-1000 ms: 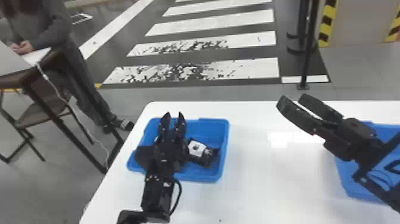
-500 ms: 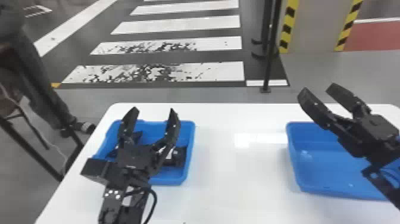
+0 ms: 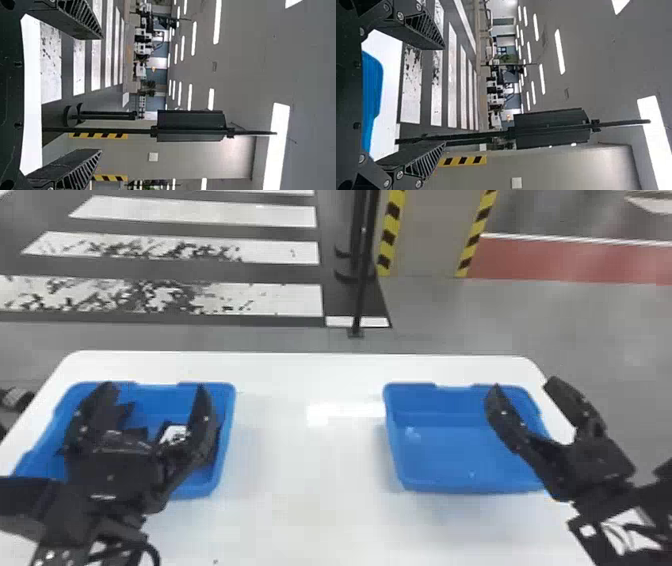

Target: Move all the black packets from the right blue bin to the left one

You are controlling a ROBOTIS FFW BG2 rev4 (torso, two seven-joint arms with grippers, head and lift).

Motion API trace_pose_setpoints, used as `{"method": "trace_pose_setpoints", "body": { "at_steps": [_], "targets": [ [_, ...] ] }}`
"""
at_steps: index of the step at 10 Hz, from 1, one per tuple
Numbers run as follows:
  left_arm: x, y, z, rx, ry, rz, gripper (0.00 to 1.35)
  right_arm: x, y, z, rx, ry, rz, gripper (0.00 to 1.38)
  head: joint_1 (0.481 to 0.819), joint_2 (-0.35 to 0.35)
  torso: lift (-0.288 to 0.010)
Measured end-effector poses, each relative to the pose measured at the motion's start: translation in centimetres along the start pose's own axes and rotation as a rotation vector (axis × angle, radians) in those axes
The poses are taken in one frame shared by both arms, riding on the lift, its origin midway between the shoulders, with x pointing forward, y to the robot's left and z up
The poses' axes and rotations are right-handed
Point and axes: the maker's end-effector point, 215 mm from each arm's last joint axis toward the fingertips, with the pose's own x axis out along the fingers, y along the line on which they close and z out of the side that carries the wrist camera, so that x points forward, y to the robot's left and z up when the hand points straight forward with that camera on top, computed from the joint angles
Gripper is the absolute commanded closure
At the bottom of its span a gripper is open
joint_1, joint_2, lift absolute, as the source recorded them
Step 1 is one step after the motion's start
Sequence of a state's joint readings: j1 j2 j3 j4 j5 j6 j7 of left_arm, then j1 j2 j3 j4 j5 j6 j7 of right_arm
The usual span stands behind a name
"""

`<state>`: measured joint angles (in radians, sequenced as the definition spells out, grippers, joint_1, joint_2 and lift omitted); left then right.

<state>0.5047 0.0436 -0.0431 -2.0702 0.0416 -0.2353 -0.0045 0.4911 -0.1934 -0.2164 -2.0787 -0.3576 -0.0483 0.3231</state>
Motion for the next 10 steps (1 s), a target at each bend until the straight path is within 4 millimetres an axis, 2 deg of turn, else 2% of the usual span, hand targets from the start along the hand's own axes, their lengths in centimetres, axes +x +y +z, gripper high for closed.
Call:
{"method": "trace_pose_setpoints", "body": {
  "at_steps": [3,6,10],
  "targets": [
    [-2.3,0.7,-1.3,-0.03,0.073,0.033,0.0,-3.0,0.7,-2.3,0.016,0.085,-0.028,0.2,0.695,-0.096,-0.14],
    [-5.1,-0.9,-1.1,-0.08,0.151,0.001,0.0,-4.1,3.2,-2.2,0.028,0.113,0.006,0.2,0.695,-0.095,-0.14],
    [-4.8,-0.5,0.0,-0.084,0.13,0.014,0.0,-4.1,4.0,-2.7,0.03,0.134,0.016,0.2,0.695,-0.074,-0.14]
  ]
}}
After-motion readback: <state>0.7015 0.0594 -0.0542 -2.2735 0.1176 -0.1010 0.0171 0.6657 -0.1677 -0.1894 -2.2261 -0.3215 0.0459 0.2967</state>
